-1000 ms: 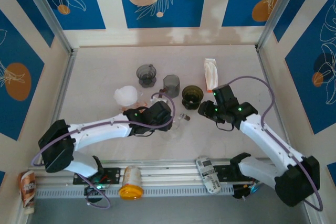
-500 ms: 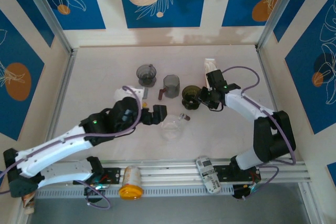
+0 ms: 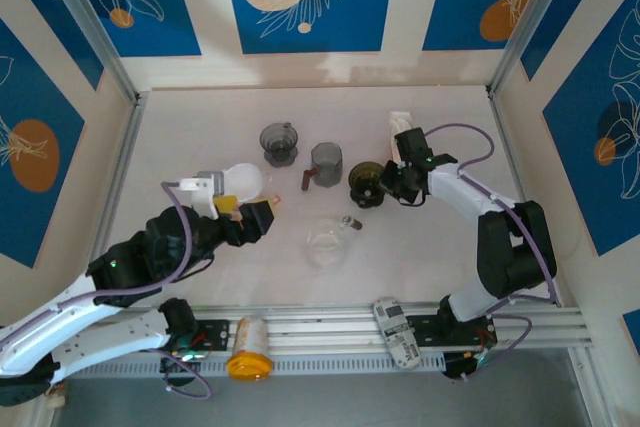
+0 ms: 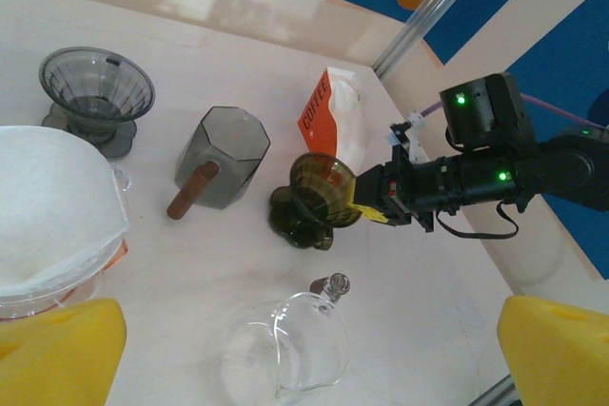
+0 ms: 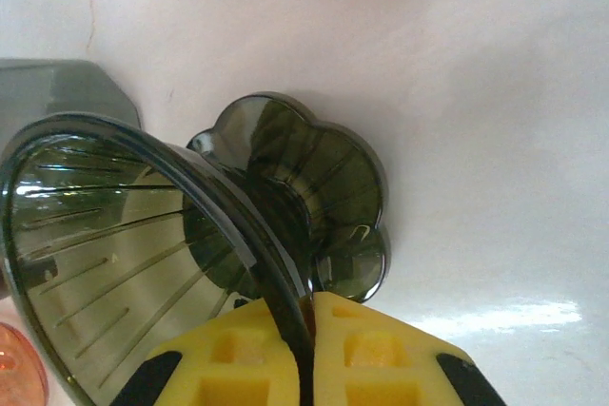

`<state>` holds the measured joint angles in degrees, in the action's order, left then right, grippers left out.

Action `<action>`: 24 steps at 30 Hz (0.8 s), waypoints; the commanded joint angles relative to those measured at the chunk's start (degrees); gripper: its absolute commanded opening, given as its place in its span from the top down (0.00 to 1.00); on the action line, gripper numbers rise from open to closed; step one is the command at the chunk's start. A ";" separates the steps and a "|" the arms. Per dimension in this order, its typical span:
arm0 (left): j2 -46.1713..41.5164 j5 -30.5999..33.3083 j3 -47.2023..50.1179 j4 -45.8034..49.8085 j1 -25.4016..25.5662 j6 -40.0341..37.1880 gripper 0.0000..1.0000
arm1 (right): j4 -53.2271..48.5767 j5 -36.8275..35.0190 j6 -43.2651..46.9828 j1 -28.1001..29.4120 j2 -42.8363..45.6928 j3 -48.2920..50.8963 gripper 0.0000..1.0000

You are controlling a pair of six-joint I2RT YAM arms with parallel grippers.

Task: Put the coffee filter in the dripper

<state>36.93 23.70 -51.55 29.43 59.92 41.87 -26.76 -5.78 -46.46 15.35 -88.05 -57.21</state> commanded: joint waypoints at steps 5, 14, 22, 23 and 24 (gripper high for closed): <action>-2.05 -1.12 0.05 2.09 0.46 -2.92 0.00 | -4.10 -0.64 3.65 -3.66 11.48 0.07 1.00; -6.12 -1.79 0.09 1.90 0.44 -5.38 0.00 | -14.00 8.23 5.73 1.39 24.14 -3.32 1.00; -7.66 -0.42 0.39 4.23 0.44 -5.04 0.00 | -26.73 11.56 5.69 15.18 21.31 -12.17 1.00; -7.56 -0.39 0.53 4.23 0.40 -5.00 0.00 | -27.01 12.43 5.31 15.65 20.68 -12.47 1.00; -7.57 -0.33 0.57 4.23 0.44 -4.79 0.00 | -27.11 12.93 4.72 16.11 20.15 -12.60 1.00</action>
<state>29.67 22.17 -51.46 32.64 59.92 37.76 -48.86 3.77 -41.17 30.55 -66.24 -68.49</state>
